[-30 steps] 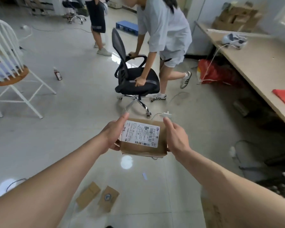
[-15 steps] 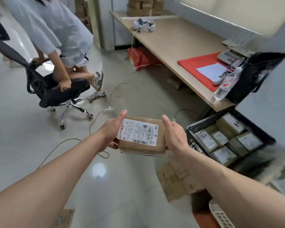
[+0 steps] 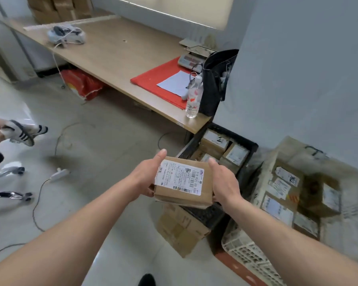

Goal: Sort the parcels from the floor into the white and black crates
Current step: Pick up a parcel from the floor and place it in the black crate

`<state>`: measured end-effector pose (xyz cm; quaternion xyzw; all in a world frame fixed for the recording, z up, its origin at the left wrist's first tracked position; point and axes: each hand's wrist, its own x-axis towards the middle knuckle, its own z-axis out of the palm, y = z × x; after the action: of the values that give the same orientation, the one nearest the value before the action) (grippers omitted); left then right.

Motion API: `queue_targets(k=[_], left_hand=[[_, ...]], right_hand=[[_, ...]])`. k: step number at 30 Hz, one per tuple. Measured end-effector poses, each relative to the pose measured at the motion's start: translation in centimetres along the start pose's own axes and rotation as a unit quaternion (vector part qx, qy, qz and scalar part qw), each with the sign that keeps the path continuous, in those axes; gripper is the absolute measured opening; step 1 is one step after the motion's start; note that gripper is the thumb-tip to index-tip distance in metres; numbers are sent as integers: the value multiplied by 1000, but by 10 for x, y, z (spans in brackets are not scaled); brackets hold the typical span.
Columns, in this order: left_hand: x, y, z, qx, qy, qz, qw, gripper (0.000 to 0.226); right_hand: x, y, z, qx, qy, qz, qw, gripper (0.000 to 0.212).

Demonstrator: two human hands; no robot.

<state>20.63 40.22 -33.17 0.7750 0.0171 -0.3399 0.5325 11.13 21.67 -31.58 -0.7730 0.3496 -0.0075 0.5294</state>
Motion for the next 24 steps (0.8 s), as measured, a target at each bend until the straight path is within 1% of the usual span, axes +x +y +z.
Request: queue_targets(k=[8, 11, 15, 17, 19, 21, 24], left_hand=[[69, 37, 30, 70, -77, 2, 995, 62], [92, 44, 41, 83, -97, -10, 992, 68], [119, 51, 59, 82, -121, -32, 989, 74], [130, 55, 68, 82, -127, -42, 988, 75], [143, 56, 78, 75, -125, -54, 988, 76], [160, 55, 89, 55, -111, -79, 989, 92], [177, 59, 106, 25, -102, -91, 990, 105]], right_hand=[[50, 18, -19, 29, 77, 60, 995, 78], [63, 24, -25, 39, 87, 73, 993, 80], [94, 35, -35, 32, 94, 94, 991, 77], [112, 42, -39, 19, 88, 98, 991, 73], [131, 46, -42, -2, 83, 85, 993, 61], [152, 50, -47, -17, 78, 74, 994, 50], [182, 54, -54, -17, 53, 72, 996, 45]])
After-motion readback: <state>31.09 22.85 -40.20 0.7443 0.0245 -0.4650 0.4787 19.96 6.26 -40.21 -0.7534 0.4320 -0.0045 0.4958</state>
